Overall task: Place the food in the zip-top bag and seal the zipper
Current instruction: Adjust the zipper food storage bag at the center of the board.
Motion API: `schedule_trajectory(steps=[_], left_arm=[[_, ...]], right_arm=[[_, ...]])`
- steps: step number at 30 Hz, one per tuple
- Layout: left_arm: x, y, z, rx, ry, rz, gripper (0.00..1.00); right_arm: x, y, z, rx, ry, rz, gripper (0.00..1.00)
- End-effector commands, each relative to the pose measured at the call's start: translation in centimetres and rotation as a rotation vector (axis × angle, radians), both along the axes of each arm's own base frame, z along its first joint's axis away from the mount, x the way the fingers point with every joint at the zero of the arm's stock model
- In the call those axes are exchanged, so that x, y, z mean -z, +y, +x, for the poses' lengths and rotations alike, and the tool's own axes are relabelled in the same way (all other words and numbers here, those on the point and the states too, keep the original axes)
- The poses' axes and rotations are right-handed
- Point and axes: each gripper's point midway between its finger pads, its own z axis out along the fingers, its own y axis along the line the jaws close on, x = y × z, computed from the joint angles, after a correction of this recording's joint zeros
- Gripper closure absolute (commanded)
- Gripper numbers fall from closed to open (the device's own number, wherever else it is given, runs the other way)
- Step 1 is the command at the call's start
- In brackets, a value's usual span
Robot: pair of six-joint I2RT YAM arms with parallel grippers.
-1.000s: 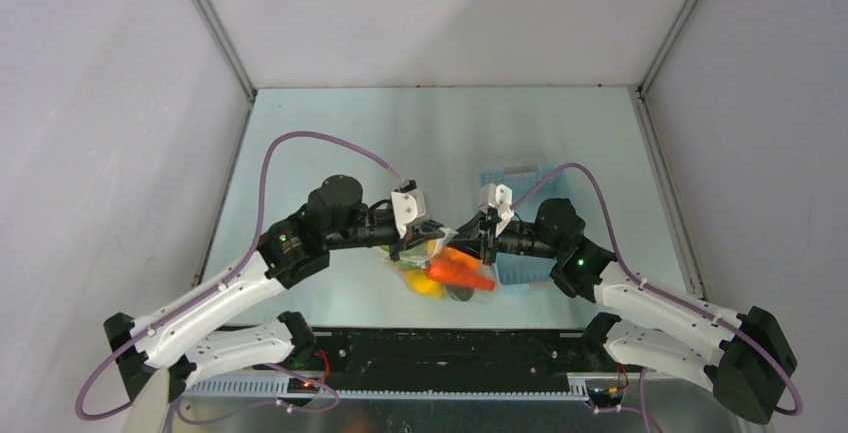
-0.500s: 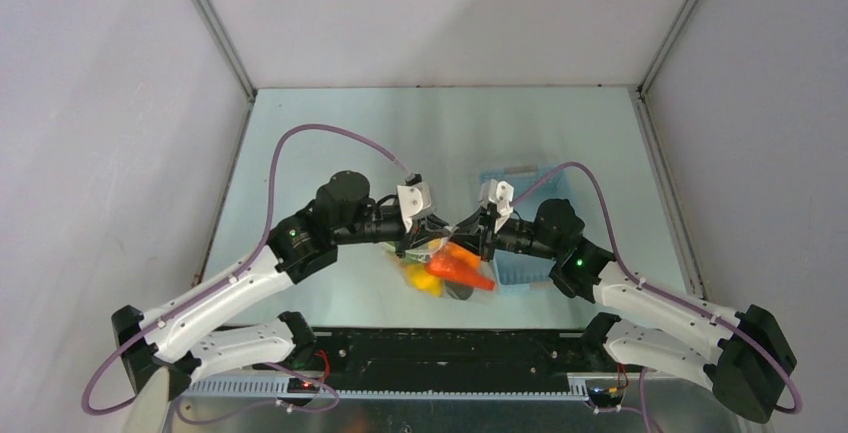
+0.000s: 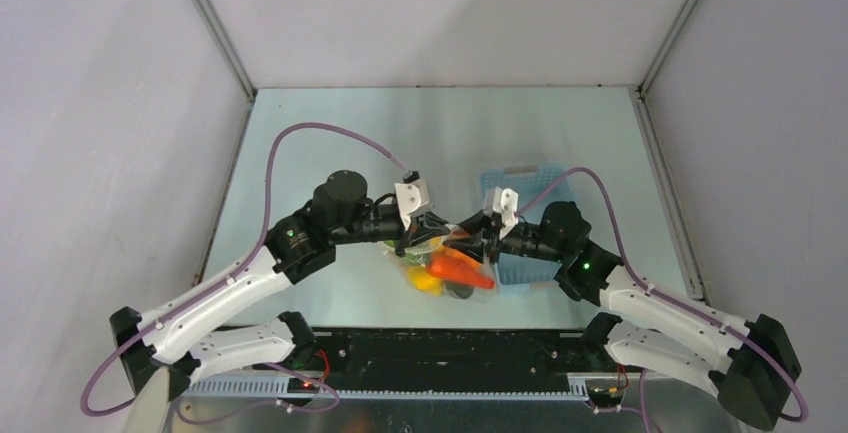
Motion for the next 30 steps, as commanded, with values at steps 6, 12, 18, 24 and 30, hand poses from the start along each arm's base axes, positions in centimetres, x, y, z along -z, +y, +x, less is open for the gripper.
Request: schedule_trajectory(steps=[6,12,18,24,30], left_arm=[[-1.7,0.1,0.3,0.014,-0.085,-0.014,1.00],[-1.7,0.1,0.1,0.054,-0.122,0.021,1.00],[-2.0,0.0,0.4,0.069,-0.158,0.039,1.00],[-2.1,-0.2,0.4,0.086,-0.171,0.053,1.00],[-2.2,-0.2,0.3,0.102,-0.195,0.058,1.00]], right_arm=[[0.0,-1.4,-3.5,-0.179,-0.256,-0.100,0.54],[-1.8,-1.4,-2.2,-0.121,-0.252,-0.075,0.48],[-2.8,-1.0,-2.6,-0.170,-0.186,-0.052,0.48],[-4.0,-0.9,-2.3,-0.155,-0.163,-0.034,0.50],[-3.9,-0.6,-1.7,-0.144,-0.150,-0.055,0.67]])
